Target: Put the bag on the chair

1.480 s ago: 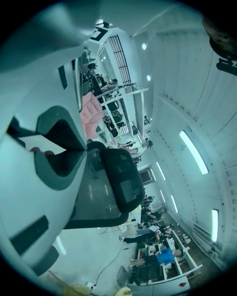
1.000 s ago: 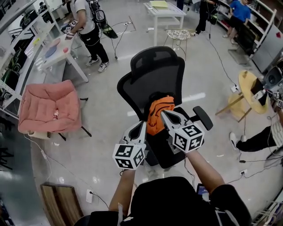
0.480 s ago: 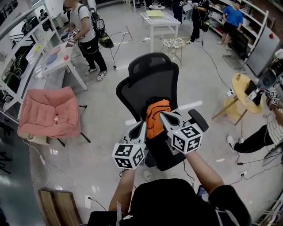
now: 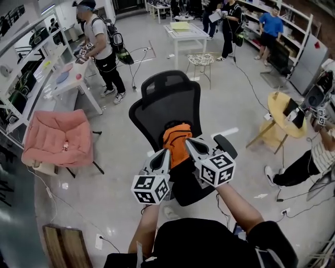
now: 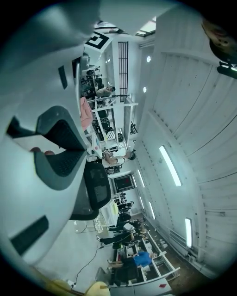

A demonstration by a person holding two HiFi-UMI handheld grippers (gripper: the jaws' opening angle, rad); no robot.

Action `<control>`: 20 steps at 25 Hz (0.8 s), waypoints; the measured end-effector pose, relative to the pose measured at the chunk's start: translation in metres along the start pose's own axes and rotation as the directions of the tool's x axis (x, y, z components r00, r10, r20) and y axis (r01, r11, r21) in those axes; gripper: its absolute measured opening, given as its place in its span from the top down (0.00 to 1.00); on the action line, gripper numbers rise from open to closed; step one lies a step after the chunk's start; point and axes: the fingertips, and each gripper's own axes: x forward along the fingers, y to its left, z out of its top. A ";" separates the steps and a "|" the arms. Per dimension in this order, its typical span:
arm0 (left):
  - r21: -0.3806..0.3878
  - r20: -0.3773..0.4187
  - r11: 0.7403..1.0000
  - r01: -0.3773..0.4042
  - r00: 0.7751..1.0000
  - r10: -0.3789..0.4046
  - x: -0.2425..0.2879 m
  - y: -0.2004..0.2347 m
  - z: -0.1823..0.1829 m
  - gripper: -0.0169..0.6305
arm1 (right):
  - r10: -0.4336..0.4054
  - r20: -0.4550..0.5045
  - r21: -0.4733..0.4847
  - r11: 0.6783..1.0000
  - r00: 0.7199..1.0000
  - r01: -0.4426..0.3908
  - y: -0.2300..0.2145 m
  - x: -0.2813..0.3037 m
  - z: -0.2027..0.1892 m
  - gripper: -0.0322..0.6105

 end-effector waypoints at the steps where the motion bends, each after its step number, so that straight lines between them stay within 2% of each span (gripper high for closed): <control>1: 0.001 0.005 1.000 -0.003 1.000 0.003 0.000 -0.008 -0.001 0.96 | 0.003 0.003 0.001 1.000 1.000 -0.003 -0.002 -0.007 0.000 0.96; 11: 0.026 0.038 0.999 -0.045 0.998 0.044 -0.025 -0.066 -0.006 0.96 | 0.047 0.041 -0.022 0.999 0.998 -0.046 0.002 -0.068 0.009 0.96; 20: 0.058 0.061 0.993 -0.102 0.993 0.098 -0.056 -0.099 -0.010 0.96 | 0.070 0.077 -0.058 0.996 0.995 -0.065 0.012 -0.113 0.009 0.96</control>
